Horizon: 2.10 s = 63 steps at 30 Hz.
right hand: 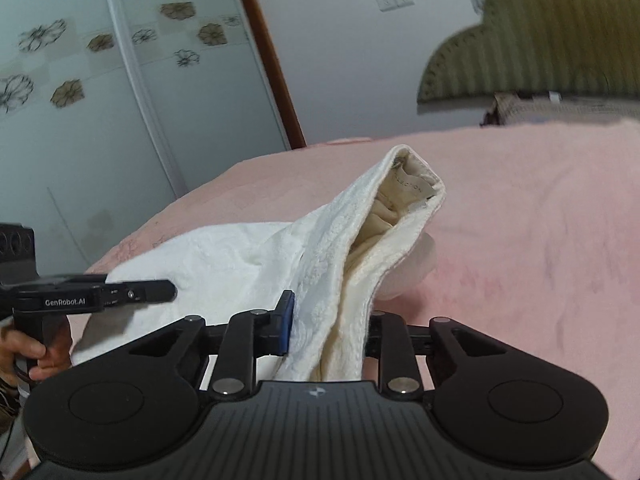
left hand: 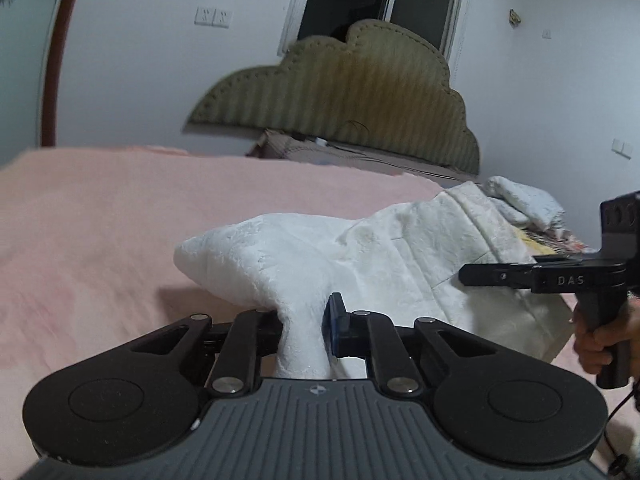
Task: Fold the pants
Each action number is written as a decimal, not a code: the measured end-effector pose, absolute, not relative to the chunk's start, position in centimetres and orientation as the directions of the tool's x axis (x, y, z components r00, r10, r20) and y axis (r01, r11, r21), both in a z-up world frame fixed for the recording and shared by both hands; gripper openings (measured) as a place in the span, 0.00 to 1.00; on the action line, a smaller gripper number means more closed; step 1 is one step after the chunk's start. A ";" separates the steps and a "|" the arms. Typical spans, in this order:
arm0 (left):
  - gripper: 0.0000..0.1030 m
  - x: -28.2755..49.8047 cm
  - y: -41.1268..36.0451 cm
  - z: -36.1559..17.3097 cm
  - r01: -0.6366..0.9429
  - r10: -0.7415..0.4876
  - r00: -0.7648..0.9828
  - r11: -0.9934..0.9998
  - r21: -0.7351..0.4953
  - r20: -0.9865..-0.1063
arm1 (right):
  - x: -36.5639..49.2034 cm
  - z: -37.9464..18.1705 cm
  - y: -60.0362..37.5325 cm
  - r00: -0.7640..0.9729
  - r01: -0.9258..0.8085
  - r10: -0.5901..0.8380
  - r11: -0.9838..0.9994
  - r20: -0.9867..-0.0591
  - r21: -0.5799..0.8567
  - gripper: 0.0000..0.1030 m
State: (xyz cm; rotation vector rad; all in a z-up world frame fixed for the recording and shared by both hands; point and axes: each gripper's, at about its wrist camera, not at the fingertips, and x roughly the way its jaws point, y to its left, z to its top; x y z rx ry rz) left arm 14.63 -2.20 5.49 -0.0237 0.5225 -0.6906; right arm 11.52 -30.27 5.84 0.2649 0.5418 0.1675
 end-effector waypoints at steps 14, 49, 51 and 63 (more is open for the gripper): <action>0.23 23.1 -0.1 5.0 0.428 -0.352 0.767 0.903 0.020 -0.537 | 25.4 3.6 -25.5 0.808 -0.035 0.173 0.968 -0.564 0.248 0.25; 0.94 9.7 0.4 5.1 0.314 -0.233 0.798 0.948 0.053 -0.556 | 11.5 1.7 -15.6 0.840 -0.034 -0.006 0.997 -0.542 -0.064 0.67; 0.94 9.0 -0.4 4.5 0.297 -0.198 0.810 0.950 0.095 -0.553 | 11.3 1.4 -15.3 0.834 -0.032 0.006 0.999 -0.551 -0.037 0.67; 0.96 8.5 -1.2 2.0 0.232 -0.127 0.783 0.968 0.096 -0.608 | 9.8 -0.1 -15.6 0.784 0.013 0.041 0.997 -0.620 0.082 0.81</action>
